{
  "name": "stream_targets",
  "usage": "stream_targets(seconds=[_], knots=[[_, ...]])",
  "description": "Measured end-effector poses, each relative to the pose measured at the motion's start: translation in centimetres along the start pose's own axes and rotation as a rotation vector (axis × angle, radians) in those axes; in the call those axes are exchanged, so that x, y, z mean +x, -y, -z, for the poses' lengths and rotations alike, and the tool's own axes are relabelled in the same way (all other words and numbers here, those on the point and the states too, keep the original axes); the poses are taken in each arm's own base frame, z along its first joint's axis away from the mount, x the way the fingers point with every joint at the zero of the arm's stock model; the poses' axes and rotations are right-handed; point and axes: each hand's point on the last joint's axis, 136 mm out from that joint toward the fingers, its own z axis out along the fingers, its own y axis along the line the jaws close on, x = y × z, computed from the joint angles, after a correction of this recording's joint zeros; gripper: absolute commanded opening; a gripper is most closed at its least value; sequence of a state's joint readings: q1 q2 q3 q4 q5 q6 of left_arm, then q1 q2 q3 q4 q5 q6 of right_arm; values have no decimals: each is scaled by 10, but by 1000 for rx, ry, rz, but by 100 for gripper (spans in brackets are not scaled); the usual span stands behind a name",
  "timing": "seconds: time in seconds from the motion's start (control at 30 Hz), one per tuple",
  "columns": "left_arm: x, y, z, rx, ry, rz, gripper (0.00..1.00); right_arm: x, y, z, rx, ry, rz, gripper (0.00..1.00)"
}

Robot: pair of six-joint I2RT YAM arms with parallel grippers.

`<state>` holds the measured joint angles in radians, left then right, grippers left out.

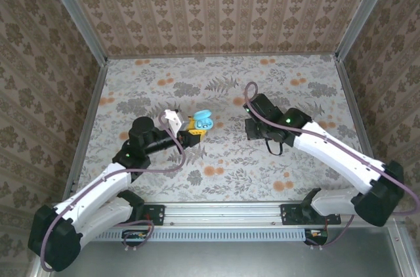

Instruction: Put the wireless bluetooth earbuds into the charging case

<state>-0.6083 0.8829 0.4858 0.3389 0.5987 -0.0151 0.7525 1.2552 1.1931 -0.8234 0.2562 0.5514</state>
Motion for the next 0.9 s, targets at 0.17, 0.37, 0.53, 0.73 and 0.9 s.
stream_targets(seconds=[0.17, 0.37, 0.53, 0.73, 0.9], knots=[[-2, 4, -3, 17, 2, 4, 29, -23, -38, 42, -89, 114, 59, 10], [-4, 9, -5, 34, 5, 0, 29, -30, -72, 61, -152, 149, 115, 10], [-4, 12, -6, 46, 3, -1, 29, -32, -94, 59, -173, 143, 157, 11], [-4, 15, -7, 54, 3, -2, 29, -31, -102, 51, -168, 128, 180, 11], [-4, 16, -7, 55, 3, -2, 29, -35, -109, 44, -163, 121, 195, 11]])
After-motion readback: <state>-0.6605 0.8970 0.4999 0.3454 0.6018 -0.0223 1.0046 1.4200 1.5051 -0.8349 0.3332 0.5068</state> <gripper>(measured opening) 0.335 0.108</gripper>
